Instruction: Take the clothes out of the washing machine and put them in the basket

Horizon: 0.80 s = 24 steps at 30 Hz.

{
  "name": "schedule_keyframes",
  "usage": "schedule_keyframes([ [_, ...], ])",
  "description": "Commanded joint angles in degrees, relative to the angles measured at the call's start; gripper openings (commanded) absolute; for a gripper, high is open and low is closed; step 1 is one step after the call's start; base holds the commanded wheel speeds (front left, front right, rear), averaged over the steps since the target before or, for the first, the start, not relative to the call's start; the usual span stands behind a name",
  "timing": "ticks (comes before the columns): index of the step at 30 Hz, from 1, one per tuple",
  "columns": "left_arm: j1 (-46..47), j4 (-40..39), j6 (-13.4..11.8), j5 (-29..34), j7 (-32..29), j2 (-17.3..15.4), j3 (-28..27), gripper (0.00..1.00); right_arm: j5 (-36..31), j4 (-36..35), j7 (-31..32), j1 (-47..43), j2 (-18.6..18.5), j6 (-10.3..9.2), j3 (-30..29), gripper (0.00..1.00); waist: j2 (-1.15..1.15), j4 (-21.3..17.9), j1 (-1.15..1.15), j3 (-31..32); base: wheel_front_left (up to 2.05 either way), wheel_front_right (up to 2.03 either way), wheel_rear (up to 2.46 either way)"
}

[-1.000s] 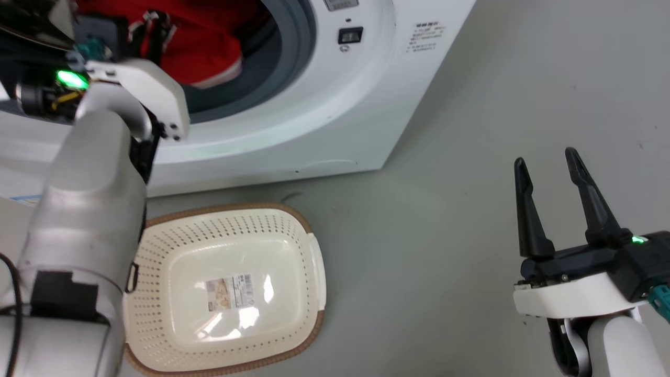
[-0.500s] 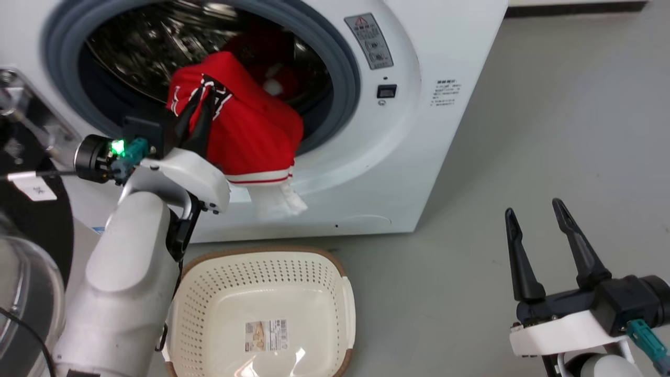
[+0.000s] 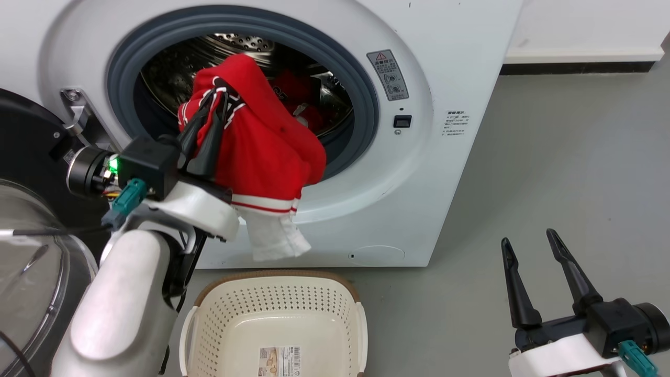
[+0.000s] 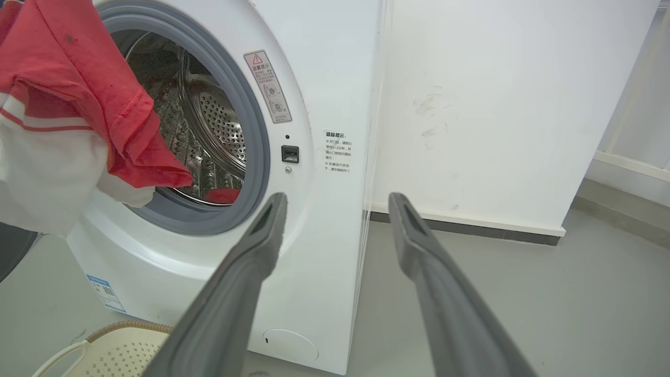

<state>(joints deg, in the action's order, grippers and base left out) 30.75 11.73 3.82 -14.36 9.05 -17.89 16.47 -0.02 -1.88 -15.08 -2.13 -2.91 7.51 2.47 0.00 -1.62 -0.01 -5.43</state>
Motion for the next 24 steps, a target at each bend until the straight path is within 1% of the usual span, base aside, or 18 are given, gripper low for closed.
schedule_keyframes([
  [1,-1.8,-2.99,-0.65,-0.19,-0.99,-0.67,-0.09,0.0,-0.21,0.21,-0.14,-0.78,0.05,-0.04,-0.04,1.0,0.0,0.25,0.01,0.68,0.0,0.0,0.0],
  [8,-9.03,-14.72,-2.69,-0.3,-5.05,-3.24,-0.61,0.0,0.02,0.25,-0.14,-1.7,0.05,-0.04,-0.02,1.0,0.0,0.22,0.01,1.63,0.0,0.0,0.0],
  [13,-13.4,-20.23,-3.83,-0.37,-6.99,-4.47,-0.57,0.0,0.21,0.29,-0.14,-1.6,0.06,-0.04,-0.32,1.0,0.0,0.59,0.01,1.33,0.0,0.0,0.0],
  [18,-16.65,-21.98,-4.15,-1.04,-7.94,-4.57,0.0,0.0,0.18,0.04,-0.14,-1.0,0.06,-0.04,-0.36,1.0,0.0,0.91,0.01,0.27,0.0,0.0,0.0],
  [24,-20.05,-20.11,-4.17,-1.72,-7.44,-3.71,1.84,0.0,0.26,-0.28,-0.14,0.5,0.05,-0.04,-0.82,1.0,0.0,0.82,0.01,-2.58,0.0,0.0,0.0],
])
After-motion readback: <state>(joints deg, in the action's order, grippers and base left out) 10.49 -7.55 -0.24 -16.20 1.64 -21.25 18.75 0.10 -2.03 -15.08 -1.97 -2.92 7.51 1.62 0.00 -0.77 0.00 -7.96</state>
